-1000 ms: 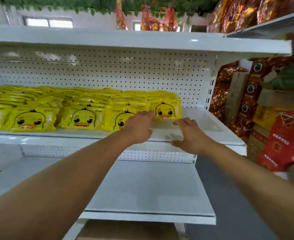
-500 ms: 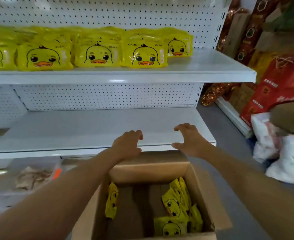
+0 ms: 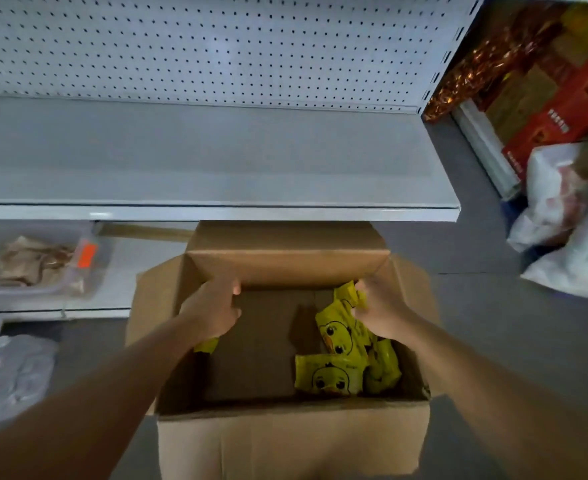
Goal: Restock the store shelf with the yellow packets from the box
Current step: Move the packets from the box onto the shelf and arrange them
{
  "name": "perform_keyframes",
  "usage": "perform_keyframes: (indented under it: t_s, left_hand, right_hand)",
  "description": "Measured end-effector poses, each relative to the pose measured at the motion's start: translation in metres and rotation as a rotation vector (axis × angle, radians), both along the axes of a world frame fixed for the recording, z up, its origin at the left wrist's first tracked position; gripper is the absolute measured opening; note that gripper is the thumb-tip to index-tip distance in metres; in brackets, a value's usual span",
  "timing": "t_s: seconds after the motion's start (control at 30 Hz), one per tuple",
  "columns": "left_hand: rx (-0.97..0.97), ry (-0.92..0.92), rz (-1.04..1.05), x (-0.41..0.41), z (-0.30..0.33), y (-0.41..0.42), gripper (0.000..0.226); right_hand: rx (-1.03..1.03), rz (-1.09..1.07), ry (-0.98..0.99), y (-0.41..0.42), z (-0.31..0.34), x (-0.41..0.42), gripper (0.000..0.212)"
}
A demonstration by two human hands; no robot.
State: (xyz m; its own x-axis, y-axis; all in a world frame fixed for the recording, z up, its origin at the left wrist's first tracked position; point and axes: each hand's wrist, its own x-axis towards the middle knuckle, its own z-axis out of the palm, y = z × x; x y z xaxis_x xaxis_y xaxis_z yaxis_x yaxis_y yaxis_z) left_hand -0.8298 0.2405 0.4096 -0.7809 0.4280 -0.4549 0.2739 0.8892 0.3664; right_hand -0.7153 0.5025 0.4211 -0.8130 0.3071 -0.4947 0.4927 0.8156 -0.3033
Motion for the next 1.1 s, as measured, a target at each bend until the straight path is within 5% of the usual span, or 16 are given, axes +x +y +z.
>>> perform_keyframes:
  t_s: [0.37, 0.57, 0.8, 1.1]
  left_hand:
    - [-0.104, -0.202, 0.015, 0.015, -0.126, 0.029, 0.033]
    - [-0.129, -0.281, 0.011, 0.026, -0.173, 0.045, 0.050]
    - [-0.105, -0.360, -0.035, 0.039, -0.206, 0.064, 0.053]
    - [-0.082, -0.451, -0.216, 0.054, -0.233, 0.105, 0.057]
  right_hand:
    - [-0.122, -0.135, -0.208, 0.020, -0.142, -0.007, 0.066]
    - [-0.131, -0.270, -0.275, 0.023, -0.195, -0.009, 0.062]
    - [0.128, -0.107, -0.316, 0.016, -0.214, -0.012, 0.021]
    - [0.065, -0.045, -0.067, 0.021, -0.207, -0.023, 0.025]
